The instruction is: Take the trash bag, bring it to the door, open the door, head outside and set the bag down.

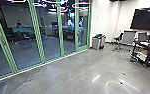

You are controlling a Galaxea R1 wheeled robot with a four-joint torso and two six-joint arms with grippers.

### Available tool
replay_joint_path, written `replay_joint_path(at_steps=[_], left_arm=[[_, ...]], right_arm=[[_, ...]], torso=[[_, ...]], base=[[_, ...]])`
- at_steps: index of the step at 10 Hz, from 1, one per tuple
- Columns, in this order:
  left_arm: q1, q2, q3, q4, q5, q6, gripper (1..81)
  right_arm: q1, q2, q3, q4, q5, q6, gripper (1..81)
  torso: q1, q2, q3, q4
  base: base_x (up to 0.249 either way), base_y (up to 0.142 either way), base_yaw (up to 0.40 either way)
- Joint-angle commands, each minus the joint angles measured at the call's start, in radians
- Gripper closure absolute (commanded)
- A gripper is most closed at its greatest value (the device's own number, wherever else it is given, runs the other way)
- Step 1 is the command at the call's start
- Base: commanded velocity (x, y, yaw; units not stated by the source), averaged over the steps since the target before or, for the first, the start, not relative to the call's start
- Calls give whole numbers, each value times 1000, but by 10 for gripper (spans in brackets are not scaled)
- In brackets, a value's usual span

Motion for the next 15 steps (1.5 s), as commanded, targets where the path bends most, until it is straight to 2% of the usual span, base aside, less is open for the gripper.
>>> replay_joint_path(at_steps=[1,6,15], left_arm=[[-55,-2,-1,0,77,4,811],[-54,-4,-1,-1,75,11,811],[-55,-5,-1,-1,75,14,811]], right_arm=[[46,3,0,-15,-62,0,10],[45,7,-3,-23,-62,0,10],[40,12,-3,-40,-62,0,10]], torso=[[0,0,0,0],[-2,-1,0,0],[-3,-2,0,0]], base=[[0,0,0],[84,0,0],[171,0,0]])
